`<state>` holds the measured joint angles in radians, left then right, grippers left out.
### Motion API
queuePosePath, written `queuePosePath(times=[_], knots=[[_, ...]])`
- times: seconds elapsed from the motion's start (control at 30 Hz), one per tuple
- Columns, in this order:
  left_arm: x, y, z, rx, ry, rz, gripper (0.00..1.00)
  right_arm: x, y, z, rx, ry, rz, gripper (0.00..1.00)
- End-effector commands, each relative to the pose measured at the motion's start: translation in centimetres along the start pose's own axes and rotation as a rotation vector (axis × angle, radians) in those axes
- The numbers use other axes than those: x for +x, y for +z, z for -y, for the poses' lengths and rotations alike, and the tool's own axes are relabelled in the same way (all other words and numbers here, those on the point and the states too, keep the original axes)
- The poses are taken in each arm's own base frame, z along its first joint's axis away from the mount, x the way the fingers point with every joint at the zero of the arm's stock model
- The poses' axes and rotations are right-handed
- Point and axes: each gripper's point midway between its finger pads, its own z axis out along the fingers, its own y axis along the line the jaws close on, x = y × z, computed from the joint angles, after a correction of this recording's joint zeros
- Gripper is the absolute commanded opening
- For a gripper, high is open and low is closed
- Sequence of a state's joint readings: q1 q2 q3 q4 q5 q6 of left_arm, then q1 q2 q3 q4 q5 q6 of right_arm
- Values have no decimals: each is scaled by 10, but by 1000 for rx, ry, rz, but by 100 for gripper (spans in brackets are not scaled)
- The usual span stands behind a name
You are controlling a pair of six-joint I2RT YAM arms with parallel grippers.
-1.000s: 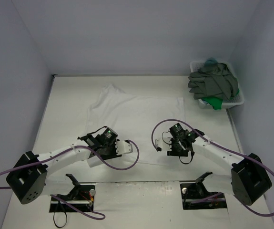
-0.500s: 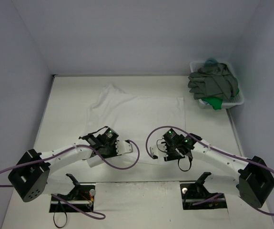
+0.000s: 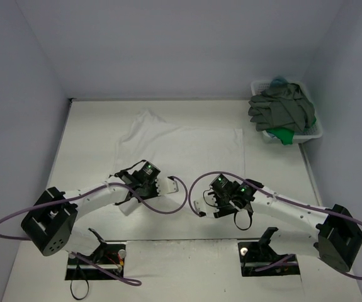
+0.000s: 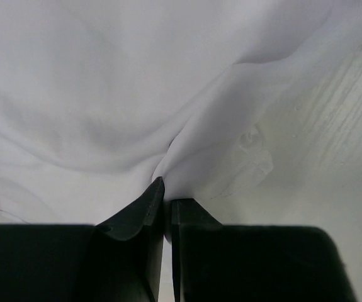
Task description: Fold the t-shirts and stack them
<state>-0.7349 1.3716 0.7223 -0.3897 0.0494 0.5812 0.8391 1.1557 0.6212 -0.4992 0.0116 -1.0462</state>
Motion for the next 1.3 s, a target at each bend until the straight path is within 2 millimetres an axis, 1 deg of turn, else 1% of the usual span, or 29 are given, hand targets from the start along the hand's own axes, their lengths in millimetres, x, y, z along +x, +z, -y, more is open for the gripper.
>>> queuePosePath(times=[0.0,0.13,0.17,0.23,0.33,0.4,0.43,0.5,0.53,0.6,0.63,0.73,0.77,0.8,0.83,0.87,0.9,0.93,0.97,1.0,1.03,1.07,1.1,1.13,1.17,1.2,1.27], knots=[[-23,-6,-29,-69,8,53,3,-2,-2,-8,-26,-26,-4,41],[-26,-5,-41,-73,-16,55,3,-3,2,-10,-46,-58,-12,41],[-28,-5,-44,-75,-19,58,3,-8,4,-14,-69,-63,9,41],[-27,-4,-46,-78,-24,50,3,-14,4,-15,-81,-73,25,41],[-25,-2,-45,-72,-26,43,3,-16,9,-18,-114,-85,25,41],[-23,-2,-42,-58,-29,40,3,-18,11,-13,-102,-72,29,41],[-25,-2,-41,-54,-30,48,3,-23,10,-3,-89,-37,52,40],[-25,-5,-39,-50,-36,55,3,-28,7,10,-75,26,84,40],[-27,-6,-39,-50,-36,65,3,-32,5,20,-67,65,110,40],[-27,-6,-39,-47,-36,68,3,-33,2,32,-47,113,129,40],[-27,-7,-38,-45,-37,69,3,-32,-4,49,-5,165,155,40],[-29,-8,-36,-36,-41,82,3,-30,-15,78,67,279,218,41],[-30,-8,-36,-36,-44,89,3,-22,-17,90,101,330,224,41],[-31,-9,-35,-28,-45,94,3,-18,-15,96,117,356,227,41],[-31,-9,-34,-26,-45,96,3,-9,-12,100,132,396,220,40],[-31,-9,-34,-25,-44,97,3,-7,-10,109,167,418,226,38],[-31,-10,-34,-25,-40,97,3,-4,-5,109,164,436,214,37],[-32,-11,-34,-26,-40,101,3,1,5,107,139,460,195,35],[-32,-12,-34,-26,-39,103,3,3,10,110,137,484,195,29],[-33,-12,-34,-26,-39,106,3,10,13,118,155,519,194,25],[-33,-13,-34,-27,-40,107,3,15,28,115,120,545,173,18],[-33,-15,-34,-29,-44,112,3,17,34,118,109,568,174,13],[-33,-15,-34,-27,-47,113,3,26,46,123,84,610,162,8],[-33,-16,-33,-27,-49,115,3,29,50,125,68,639,164,3],[-32,-17,-32,-26,-53,116,3,32,56,128,57,655,165,2],[-31,-17,-30,-25,-52,115,3,39,66,132,41,683,153,2],[-28,-19,-29,-26,-51,112,3,45,74,137,34,703,148,1]])
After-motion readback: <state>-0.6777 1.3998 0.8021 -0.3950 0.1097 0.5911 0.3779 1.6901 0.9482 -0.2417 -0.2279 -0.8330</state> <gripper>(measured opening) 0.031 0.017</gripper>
